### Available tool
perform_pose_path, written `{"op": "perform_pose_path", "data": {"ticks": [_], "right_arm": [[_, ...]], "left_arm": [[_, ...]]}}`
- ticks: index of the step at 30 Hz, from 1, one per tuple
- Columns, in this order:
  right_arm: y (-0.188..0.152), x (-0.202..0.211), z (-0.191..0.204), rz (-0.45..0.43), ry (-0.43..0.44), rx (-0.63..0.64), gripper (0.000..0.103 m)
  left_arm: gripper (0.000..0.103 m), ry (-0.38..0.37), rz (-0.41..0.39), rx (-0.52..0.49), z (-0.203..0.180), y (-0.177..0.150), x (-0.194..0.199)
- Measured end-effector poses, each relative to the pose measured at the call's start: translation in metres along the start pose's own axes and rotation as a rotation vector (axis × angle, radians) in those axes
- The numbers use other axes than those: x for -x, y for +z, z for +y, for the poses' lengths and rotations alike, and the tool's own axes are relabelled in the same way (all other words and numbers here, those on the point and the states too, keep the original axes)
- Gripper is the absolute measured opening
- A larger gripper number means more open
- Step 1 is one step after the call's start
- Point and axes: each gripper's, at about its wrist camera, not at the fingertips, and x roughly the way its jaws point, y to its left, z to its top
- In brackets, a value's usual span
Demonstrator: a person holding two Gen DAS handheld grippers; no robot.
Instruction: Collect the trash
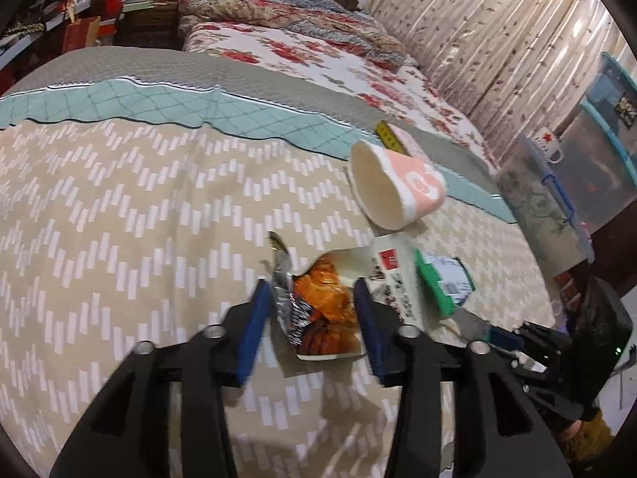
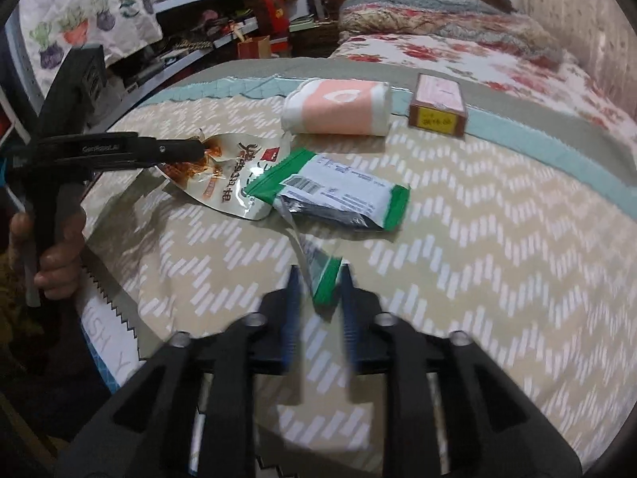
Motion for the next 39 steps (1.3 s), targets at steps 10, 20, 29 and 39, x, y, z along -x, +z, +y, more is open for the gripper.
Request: {"op": "perform_pose_path", "data": {"ticks": [10,20,29,39], "right_arm": [[0.004,0.010,-0.008,-0.053,-0.040,-0.034,0.092],[0.046,-0.031,0.006,0.030,-0.060,0.213,0.095],[0.055,-0.048,-0.013,0.075,-0.001,0.171,0.096],[0.046,-0.036,-0.014,0.006,-0.044,0.155,0.022]], "left_arm": [[0.067,-0.009,-0.015,-0.061,-0.016,-0.006,-0.004],[0.057,-0.026,-0.022,-0.052,-0.013,-0.005,-0.007],[0.051,-0.011,-0.016,-0.083,-0.019,-0.005,-0.012],[0.037,0.007,-0.018,-0.082,-0.021,-0.006,-0.014]]}}
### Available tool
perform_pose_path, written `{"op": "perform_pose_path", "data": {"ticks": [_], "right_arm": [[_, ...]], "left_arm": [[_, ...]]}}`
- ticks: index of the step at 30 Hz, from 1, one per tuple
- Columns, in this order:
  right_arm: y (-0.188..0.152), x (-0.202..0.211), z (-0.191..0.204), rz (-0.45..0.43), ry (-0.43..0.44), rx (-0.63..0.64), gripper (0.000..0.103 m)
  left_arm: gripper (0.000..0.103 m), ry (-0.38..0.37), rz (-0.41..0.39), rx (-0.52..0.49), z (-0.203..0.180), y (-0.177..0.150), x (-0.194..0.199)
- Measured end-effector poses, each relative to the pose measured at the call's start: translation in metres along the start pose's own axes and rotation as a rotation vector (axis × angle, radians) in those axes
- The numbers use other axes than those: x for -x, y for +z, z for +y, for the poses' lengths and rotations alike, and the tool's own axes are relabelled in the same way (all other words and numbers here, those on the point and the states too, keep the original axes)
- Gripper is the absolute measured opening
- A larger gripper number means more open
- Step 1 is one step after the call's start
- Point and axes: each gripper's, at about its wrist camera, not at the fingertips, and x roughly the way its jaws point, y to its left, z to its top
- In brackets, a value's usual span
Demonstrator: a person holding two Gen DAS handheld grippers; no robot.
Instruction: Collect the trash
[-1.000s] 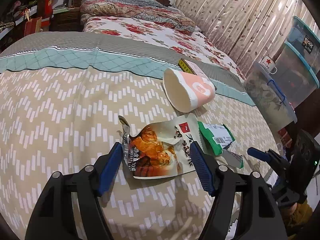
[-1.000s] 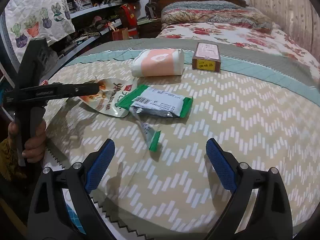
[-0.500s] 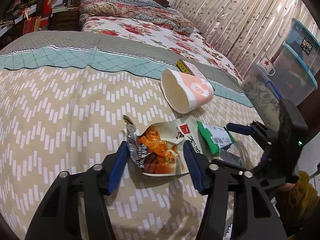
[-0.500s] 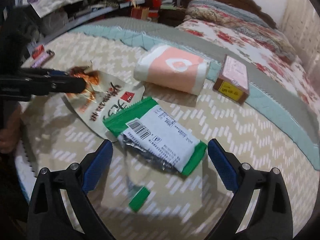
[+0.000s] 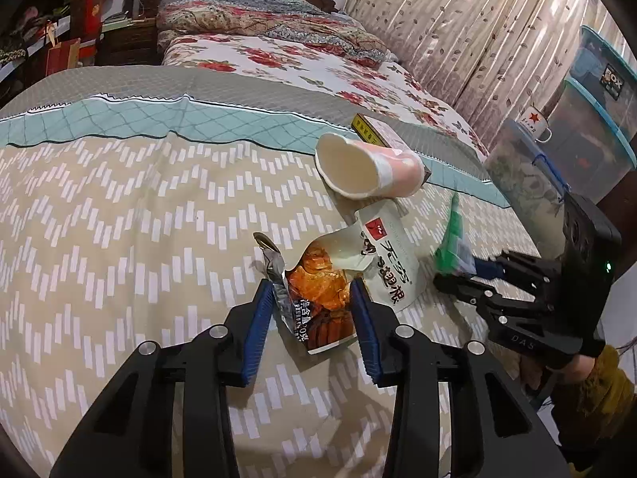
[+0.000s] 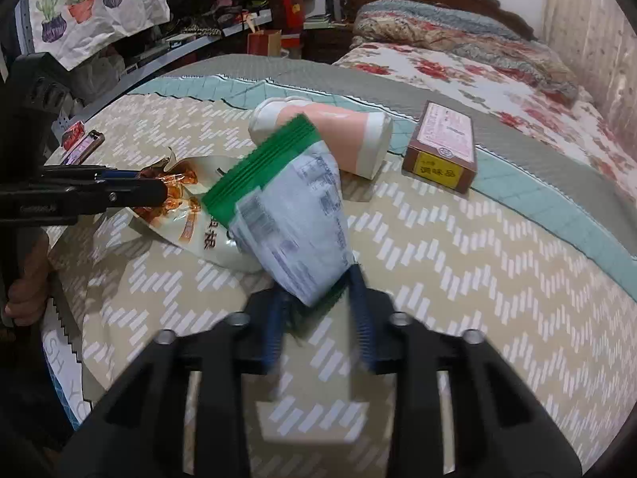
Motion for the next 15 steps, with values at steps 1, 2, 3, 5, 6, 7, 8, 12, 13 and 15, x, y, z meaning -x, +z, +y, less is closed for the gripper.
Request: {"op": "perform_pose_path", "data": {"ticks": [1,2,3,5,6,7,8,12,13,15], "right_arm": [[-0.003,0.004,0.000,-0.010,-0.001,-0.008,0.019],[-0.005,0.007,0.001,-0.019,-0.001,-0.015,0.019],[-0.008,0.010,0.000,-0.028,-0.003,-0.023,0.017],[-0.016,0.018,-0.003,-0.036,0.001,-0.058,0.017],[-0.022,0.022,-0.007,-0.034,0.011,-0.091,0.017],[-0.025,0.024,-0.010,-0.032,0.014,-0.109,0.017],[-0.029,0.027,-0.014,-0.030,0.018,-0.132,0.017],[-0.048,0.042,-0.023,-0.029,0.032,-0.209,0.017],[-0.053,0.045,-0.024,-0.030,0.033,-0.220,0.017],[-0.060,0.051,-0.025,-0.034,0.031,-0.241,0.017]], "left_arm": [[0.037,0.002,-0.001,-0.001,0.000,0.000,0.000],[0.037,0.004,-0.002,-0.004,-0.001,0.000,0.000],[0.037,0.004,-0.002,-0.007,-0.002,0.000,0.000],[0.037,0.004,-0.001,-0.005,-0.001,0.000,0.000],[0.037,0.002,0.001,0.001,-0.001,0.001,-0.001],[0.037,0.001,0.001,0.002,-0.001,0.000,-0.001],[0.037,0.002,0.001,0.003,-0.001,0.001,-0.001],[0.037,0.012,0.001,-0.002,-0.001,0.001,-0.002],[0.037,0.013,0.000,-0.002,-0.001,0.001,-0.002],[0.037,0.013,0.000,-0.001,-0.001,0.001,-0.002]]}}
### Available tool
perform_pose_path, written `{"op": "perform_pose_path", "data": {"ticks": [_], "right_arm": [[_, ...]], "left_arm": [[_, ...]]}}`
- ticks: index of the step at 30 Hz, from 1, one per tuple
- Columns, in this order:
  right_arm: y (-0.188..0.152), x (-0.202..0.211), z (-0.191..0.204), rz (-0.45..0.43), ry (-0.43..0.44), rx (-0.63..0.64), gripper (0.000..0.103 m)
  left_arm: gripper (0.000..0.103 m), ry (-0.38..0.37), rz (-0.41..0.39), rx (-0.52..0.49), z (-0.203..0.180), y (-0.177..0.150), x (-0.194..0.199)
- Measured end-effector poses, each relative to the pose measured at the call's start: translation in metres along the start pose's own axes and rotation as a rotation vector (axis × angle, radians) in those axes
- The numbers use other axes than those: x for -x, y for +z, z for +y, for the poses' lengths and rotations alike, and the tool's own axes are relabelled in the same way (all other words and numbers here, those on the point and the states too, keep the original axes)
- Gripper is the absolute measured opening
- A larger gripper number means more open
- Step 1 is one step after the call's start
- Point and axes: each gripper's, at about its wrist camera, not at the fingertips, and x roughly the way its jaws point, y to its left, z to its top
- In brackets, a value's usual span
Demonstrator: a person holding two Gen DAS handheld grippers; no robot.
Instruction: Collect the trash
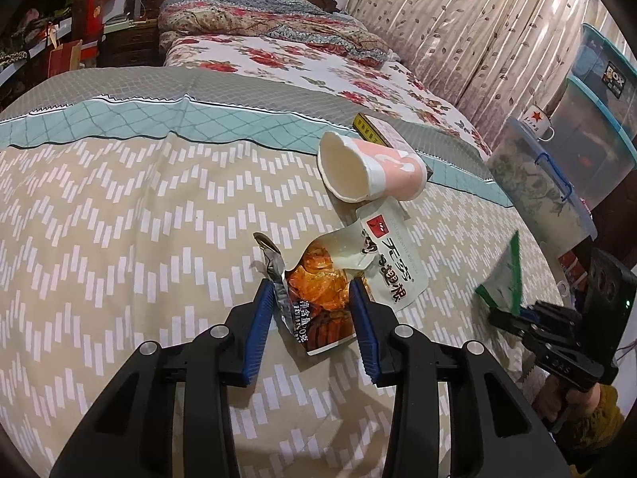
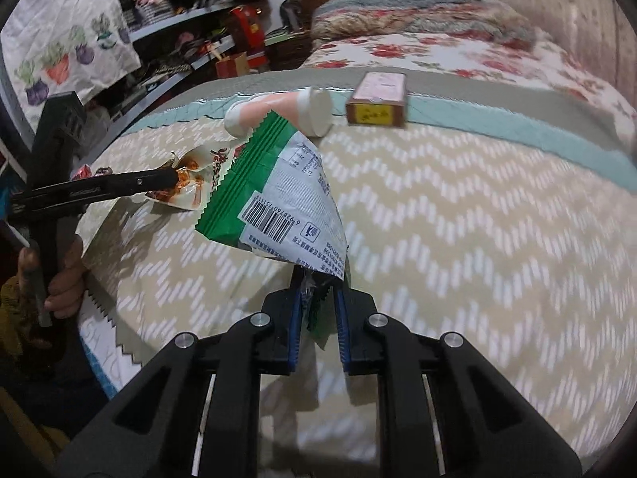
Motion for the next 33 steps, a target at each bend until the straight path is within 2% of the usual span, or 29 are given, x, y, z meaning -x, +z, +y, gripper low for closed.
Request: {"op": "perform_pose_path", "data": {"ticks": [8,10,12,14,28,31,33], "right_arm": [[-0.0075,0.0018,-0.0011,0.000,-0.041,-0.007,0.020],[-0.0069,0.0018,0.0006,0.000,-0.032,-0.006,0.031],[-0.0065,0.0041,0.0034,-0.014,-0.045,-0.002,0.071],[-0.0062,0.0075,0.0053,-0.037,-0.050,0.012,0.073],[-0.0048,0.0052,0.0036,-0.016,-0.070,0.006,0.074],[-0.0040,0.0069,0.0033,-0.023,-0.075,0.008,0.078],[-0.0027,0.0091,0.0033,-0.033,-0.087,0.025,0.085]], "left_arm": [[0.038,0.001,-0.001,0.003,-0.0017,0.0003,-0.0016],[0.038,-0.004,0.000,0.007,-0.0016,0.0007,-0.0019],[0.039,-0.008,-0.001,0.009,-0.0008,-0.0001,-0.0016],[0.041,-0.016,0.000,0.009,0.0001,-0.0004,-0.0011],[0.051,-0.045,0.002,0.003,-0.0015,-0.0014,-0.0002],[0.053,-0.042,0.003,-0.003,-0.0036,-0.0018,-0.0004],[0.054,-0.046,0.003,-0.002,-0.0043,-0.0020,-0.0003]]}}
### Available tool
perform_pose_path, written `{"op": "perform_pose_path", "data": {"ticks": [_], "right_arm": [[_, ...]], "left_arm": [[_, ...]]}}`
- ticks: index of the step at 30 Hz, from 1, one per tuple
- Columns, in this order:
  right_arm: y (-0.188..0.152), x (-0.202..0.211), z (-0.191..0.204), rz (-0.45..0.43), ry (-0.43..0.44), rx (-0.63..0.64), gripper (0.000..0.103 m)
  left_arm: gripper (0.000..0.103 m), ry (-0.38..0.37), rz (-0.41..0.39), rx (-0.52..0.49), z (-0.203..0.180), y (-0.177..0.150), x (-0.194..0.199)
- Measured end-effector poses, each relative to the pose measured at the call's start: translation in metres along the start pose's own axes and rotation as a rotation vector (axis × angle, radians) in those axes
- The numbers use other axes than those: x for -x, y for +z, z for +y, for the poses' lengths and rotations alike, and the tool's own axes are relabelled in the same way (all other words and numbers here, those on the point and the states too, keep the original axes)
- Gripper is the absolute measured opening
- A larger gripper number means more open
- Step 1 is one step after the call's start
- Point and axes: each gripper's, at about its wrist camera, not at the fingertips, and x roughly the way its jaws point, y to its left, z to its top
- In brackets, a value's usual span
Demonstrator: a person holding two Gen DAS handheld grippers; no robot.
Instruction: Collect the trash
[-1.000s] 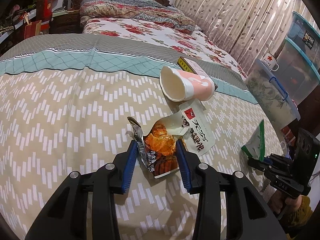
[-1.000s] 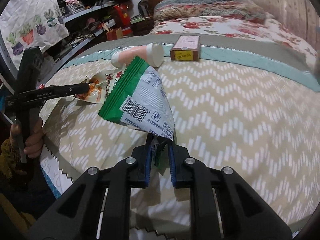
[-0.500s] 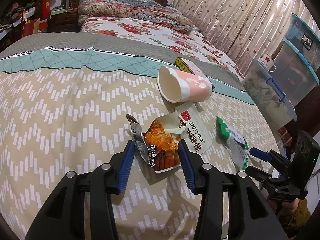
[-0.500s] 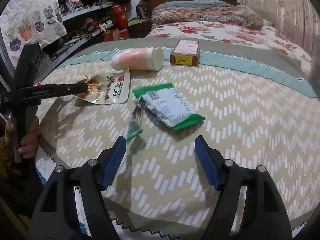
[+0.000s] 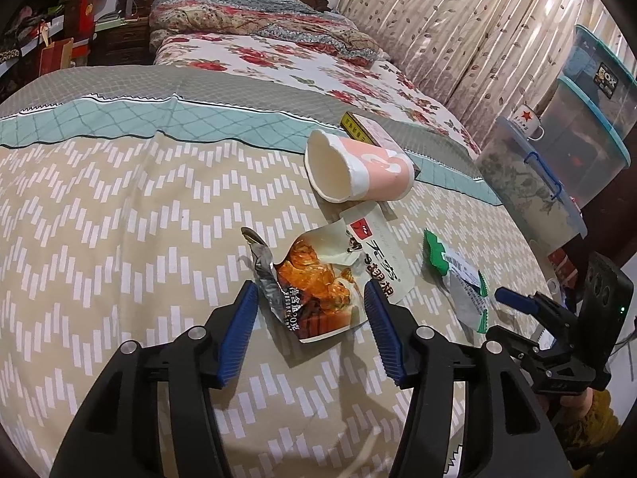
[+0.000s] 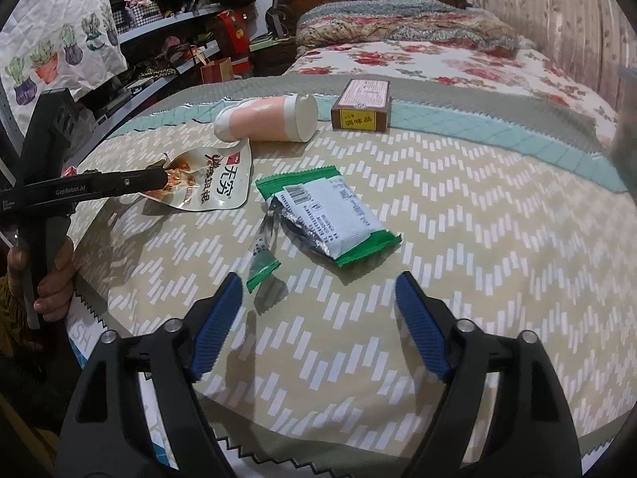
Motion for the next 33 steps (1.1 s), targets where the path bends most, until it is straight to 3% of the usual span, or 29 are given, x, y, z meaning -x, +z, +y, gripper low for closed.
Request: {"op": "perform_pose_path", "data": {"ticks": [2,6,12,20,26,33], "right_arm": [[0.002,0.002,-0.001,-0.011,-0.012,0.017,0.093],[0.012,-0.005,-0.005,0.018,-0.012,0.064,0.096],[0.024,-0.031,-0.007,0.107,-0.020,0.136,0.097],[0.031,-0.042,0.002,0.130,-0.025,0.225,0.099],[0.035,-0.033,-0.015,0.096,0.004,0.143,0.099],[0.049,-0.037,-0.019,0.108,0.133,0.045,0.099]], "left_arm": [[0.055,-0.007,0.000,0.002,0.000,0.000,0.000],[0.060,-0.020,0.002,-0.003,-0.002,0.000,0.000],[0.061,-0.035,0.004,-0.014,-0.007,-0.002,-0.001],[0.062,-0.069,0.008,-0.016,-0.009,-0.003,-0.001],[0.062,-0.107,0.016,0.010,-0.003,-0.002,-0.001],[0.065,-0.127,0.038,0.040,0.002,0.001,-0.001]]}}
